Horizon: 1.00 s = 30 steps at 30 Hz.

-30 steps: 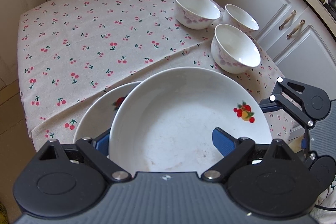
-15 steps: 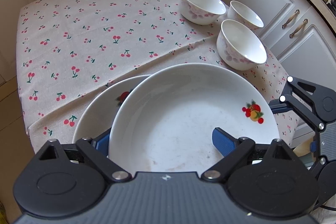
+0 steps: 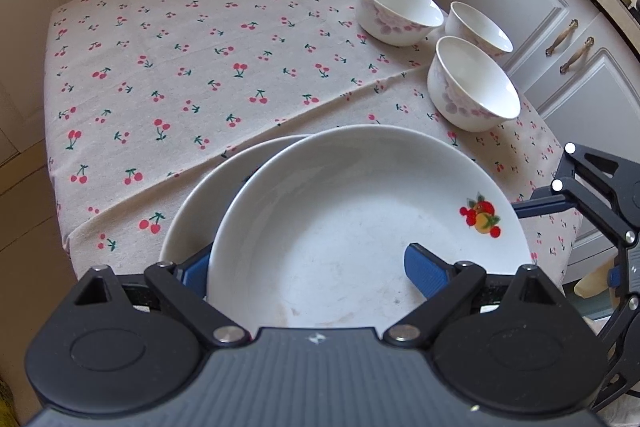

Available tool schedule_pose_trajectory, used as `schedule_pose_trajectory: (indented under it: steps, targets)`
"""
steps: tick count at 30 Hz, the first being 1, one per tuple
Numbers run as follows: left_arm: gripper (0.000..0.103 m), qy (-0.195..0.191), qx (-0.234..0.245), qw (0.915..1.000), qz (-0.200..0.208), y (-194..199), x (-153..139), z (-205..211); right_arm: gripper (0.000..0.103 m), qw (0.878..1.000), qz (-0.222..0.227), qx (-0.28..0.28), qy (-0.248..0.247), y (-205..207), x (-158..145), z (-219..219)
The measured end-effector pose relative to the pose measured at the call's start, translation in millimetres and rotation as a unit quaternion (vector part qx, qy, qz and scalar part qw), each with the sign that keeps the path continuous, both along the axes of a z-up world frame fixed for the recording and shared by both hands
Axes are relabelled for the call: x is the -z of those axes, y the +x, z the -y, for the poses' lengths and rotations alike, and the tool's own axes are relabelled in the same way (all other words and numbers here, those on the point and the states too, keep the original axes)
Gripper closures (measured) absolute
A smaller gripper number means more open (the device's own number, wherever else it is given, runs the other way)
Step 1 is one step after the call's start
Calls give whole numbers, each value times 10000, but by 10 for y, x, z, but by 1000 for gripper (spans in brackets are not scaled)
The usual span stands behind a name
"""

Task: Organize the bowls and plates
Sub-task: 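Lower the shallow plate onto the plate stack and open the left gripper, then move the left gripper to a white bowl and grasp its rim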

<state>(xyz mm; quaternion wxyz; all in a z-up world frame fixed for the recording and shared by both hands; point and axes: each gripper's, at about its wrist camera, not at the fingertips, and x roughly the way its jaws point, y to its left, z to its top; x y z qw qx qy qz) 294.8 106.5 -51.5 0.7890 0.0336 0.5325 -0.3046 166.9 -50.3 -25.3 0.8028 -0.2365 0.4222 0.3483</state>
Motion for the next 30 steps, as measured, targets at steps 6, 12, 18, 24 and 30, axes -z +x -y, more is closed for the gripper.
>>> schedule_pose_trajectory:
  steps: [6, 12, 18, 24, 30]
  targets:
    - [8, 159, 3, 9998, 79, -9, -67, -36, 3, 10000, 25, -29, 27, -3, -13, 1]
    - [8, 214, -10, 9996, 156, -32, -130, -98, 3, 9999, 66, -89, 35, -11, -22, -28]
    - [7, 257, -62, 9991, 340, -62, -193, -144, 1, 9998, 159, -68, 75, -34, -25, -8]
    - [7, 316, -220, 9978, 540, -91, -215, -182, 1, 9996, 210, 116, 162, -23, -24, 84]
    - [7, 269, -226, 9907, 1317, -331, -380, -103, 0, 9960, 512, 596, 435, -54, -98, 332]
